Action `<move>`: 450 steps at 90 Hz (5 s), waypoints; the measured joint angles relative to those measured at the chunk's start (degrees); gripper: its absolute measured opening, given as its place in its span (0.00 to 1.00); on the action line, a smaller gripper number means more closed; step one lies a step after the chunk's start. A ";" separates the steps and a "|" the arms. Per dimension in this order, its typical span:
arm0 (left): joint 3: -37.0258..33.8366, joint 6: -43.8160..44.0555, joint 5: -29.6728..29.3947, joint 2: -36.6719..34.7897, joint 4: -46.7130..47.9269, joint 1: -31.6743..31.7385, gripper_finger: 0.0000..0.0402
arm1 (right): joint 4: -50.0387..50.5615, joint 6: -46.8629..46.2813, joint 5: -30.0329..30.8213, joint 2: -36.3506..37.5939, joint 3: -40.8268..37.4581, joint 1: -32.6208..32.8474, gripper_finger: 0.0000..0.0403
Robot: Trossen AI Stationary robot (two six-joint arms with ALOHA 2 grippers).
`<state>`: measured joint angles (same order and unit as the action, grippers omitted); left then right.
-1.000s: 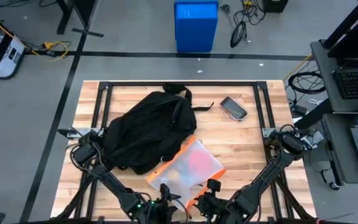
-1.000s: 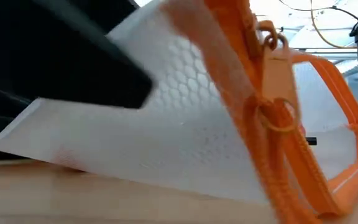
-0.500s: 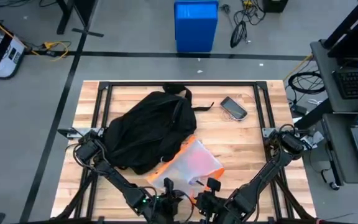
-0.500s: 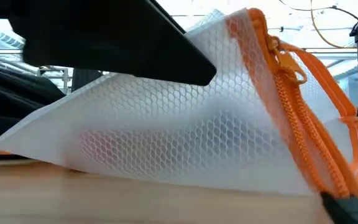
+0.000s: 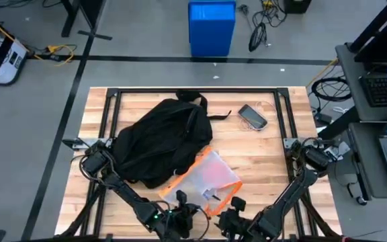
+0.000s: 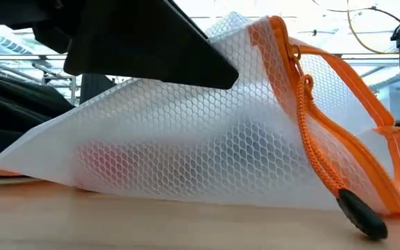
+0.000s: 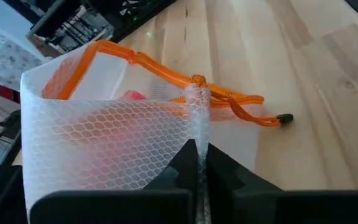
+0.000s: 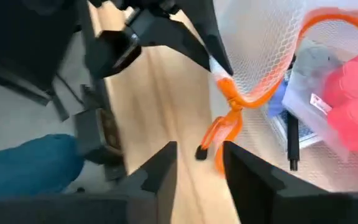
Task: Unpack backpack
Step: Close the orange zip bag
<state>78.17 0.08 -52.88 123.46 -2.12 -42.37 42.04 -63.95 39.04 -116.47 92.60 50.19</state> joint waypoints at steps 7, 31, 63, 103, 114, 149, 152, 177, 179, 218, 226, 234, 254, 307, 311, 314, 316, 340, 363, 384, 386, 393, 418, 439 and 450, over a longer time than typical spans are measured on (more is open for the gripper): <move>0.00 0.01 -0.22 -0.04 -0.24 0.00 0.00 | -0.48 0.85 1.68 -1.51 0.00 -0.49 0.40; 0.04 -0.15 -1.31 -0.07 -0.42 -0.02 0.00 | -1.61 1.15 3.08 -5.79 -0.05 -2.29 0.59; 0.04 0.00 -1.50 -0.07 -0.51 -0.02 0.00 | -1.62 0.75 6.90 -6.31 -0.05 -4.28 0.51; 0.11 -0.02 -2.95 -0.07 -0.47 -0.52 0.00 | -1.47 2.45 4.63 -6.31 -0.05 -4.45 0.10; 0.11 -0.21 -2.95 -0.07 -0.53 -0.57 0.00 | -1.95 2.68 3.36 -6.29 -0.05 -4.33 0.08; 0.11 -0.39 -3.35 -0.07 -0.40 -0.57 0.00 | -1.91 3.25 2.96 -6.29 -0.05 -4.49 0.07; 0.11 -0.39 -3.34 -0.07 -0.41 -0.57 0.00 | -1.90 3.53 2.98 -6.27 -0.05 -4.48 0.04; 0.11 -0.37 -3.34 -0.07 -0.36 -0.63 0.00 | -1.12 3.36 2.98 -6.25 -0.02 -4.46 0.00; 0.11 -0.37 -3.34 -0.07 -0.37 -0.63 0.00 | -1.13 3.36 2.98 -6.25 -0.02 -4.46 0.00; 0.11 -1.51 -3.26 -0.07 -0.01 -1.68 0.02 | -1.03 5.99 1.66 -5.55 0.06 -3.93 0.00; 0.12 -4.82 -3.15 -0.07 -0.52 -2.35 0.07 | -0.95 6.61 1.30 -5.55 0.06 -3.95 0.00; 1.06 -7.26 -3.09 -0.07 -0.40 -3.00 0.16 | -0.70 7.43 1.08 -5.55 0.06 -3.95 0.00; 5.21 -8.06 -2.84 -0.07 -0.60 -3.02 0.38 | -0.70 7.66 1.12 -5.55 0.06 -4.08 0.00; 6.26 -6.40 5.32 -0.09 0.08 -0.77 0.35 | -1.45 9.20 1.17 -5.55 0.06 -4.06 0.00; 6.17 -6.42 5.33 -0.09 0.09 -0.71 0.32 | -1.45 9.32 1.16 -5.55 0.06 -4.07 0.00; 6.16 -6.44 5.33 -0.09 0.09 -0.67 0.30 | -1.45 9.39 1.17 -5.55 0.06 -4.08 0.00; 6.16 -6.44 5.33 -0.09 0.08 -0.67 0.29 | -1.45 9.39 1.17 -5.55 0.06 -4.08 0.00; 6.14 -4.90 6.34 -0.09 2.12 -0.40 0.20 | -1.48 9.39 1.17 -5.55 0.06 -4.08 0.00; 6.13 -3.39 6.32 -0.09 3.10 -0.07 0.20 | -1.49 9.39 1.19 -5.55 0.06 -4.08 0.00; 6.10 -3.34 5.95 -0.09 3.12 0.05 0.20 | -1.51 9.39 1.32 -5.55 0.06 -4.08 0.00; 6.10 -3.34 5.93 -0.09 3.12 0.04 0.20 | -1.51 9.39 1.32 -5.55 0.06 -4.08 0.00; 6.10 -3.34 5.84 -0.09 3.02 0.09 0.20 | -1.51 9.39 1.32 -5.55 0.06 -4.08 0.00; 6.10 -3.19 5.81 -0.09 2.55 0.03 0.03 | -1.49 9.38 1.28 -5.55 0.06 -4.11 0.00; 6.10 -2.33 5.97 -0.09 2.59 0.04 0.02 | -1.48 9.38 1.18 -5.55 0.06 -4.13 0.00; 6.10 -2.28 5.84 -0.09 2.64 0.04 0.01 | -1.29 9.97 0.66 -5.55 0.14 -4.06 0.00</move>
<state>84.27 -2.20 -47.05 123.37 0.52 -42.33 40.75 -53.98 39.70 -122.02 92.74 46.13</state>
